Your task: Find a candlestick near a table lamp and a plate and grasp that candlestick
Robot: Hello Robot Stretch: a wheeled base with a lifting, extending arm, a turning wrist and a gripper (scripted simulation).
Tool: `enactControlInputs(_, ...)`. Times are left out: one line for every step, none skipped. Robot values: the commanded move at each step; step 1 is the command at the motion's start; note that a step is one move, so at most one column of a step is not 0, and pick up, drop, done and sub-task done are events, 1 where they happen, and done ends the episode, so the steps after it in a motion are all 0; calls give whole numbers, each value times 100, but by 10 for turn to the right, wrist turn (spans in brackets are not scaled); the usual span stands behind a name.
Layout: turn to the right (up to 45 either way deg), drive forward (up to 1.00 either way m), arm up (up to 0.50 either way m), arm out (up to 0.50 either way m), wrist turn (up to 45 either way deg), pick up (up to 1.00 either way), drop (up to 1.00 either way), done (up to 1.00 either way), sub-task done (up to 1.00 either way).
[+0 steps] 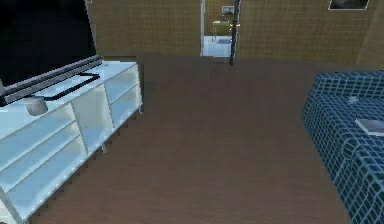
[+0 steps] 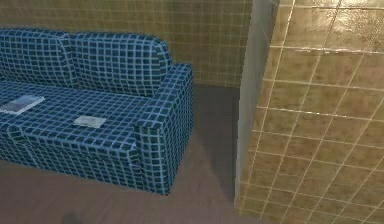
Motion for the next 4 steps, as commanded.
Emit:
enactControlInputs(0,100,0,0,0,0,0,0,0)
enactControlInputs(0,100,0,0,0,0,0,0,0)
enactControlInputs(-30,0,0,0,0,0,0,0,0)
enactControlInputs(0,75,0,0,0,0,0,0,0)
